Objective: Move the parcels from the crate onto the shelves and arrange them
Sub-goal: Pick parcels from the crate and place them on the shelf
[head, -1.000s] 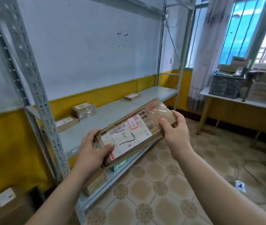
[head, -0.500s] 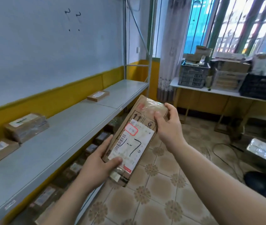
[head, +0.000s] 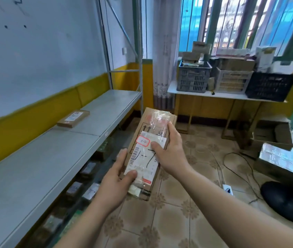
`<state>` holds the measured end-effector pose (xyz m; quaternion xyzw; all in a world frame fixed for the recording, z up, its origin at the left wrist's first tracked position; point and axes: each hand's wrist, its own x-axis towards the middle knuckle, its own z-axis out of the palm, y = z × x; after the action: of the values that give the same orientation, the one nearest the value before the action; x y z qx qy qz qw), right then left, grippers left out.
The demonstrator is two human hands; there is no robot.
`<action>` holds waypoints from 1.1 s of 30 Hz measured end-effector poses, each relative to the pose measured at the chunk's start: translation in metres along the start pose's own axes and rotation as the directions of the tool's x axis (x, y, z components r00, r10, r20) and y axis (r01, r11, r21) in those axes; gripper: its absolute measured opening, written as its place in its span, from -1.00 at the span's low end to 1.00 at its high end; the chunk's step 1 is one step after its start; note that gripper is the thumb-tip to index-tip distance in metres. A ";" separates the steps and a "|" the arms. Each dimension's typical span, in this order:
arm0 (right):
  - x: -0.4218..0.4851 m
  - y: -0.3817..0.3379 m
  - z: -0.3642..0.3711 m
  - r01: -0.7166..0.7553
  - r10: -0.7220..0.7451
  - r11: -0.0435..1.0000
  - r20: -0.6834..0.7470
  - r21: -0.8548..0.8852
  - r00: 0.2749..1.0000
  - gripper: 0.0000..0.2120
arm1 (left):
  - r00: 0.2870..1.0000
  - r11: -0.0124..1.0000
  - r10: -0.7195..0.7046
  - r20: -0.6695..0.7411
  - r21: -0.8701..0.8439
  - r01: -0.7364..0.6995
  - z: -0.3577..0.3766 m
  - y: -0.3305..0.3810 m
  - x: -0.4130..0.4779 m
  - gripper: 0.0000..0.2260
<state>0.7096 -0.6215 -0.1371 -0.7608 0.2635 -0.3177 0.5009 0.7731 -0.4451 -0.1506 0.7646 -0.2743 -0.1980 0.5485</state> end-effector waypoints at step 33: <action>0.547 0.174 0.052 -0.164 0.312 0.902 0.339 -0.400 0.887 -0.26 | 0.974 0.972 -0.223 0.031 0.086 0.220 0.076 -0.044 0.556 -0.53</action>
<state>1.0944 -1.0467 -0.1944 -0.8488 0.3034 -0.0388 0.4312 1.1644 -0.8435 -0.2181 0.8082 -0.2062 -0.2617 0.4856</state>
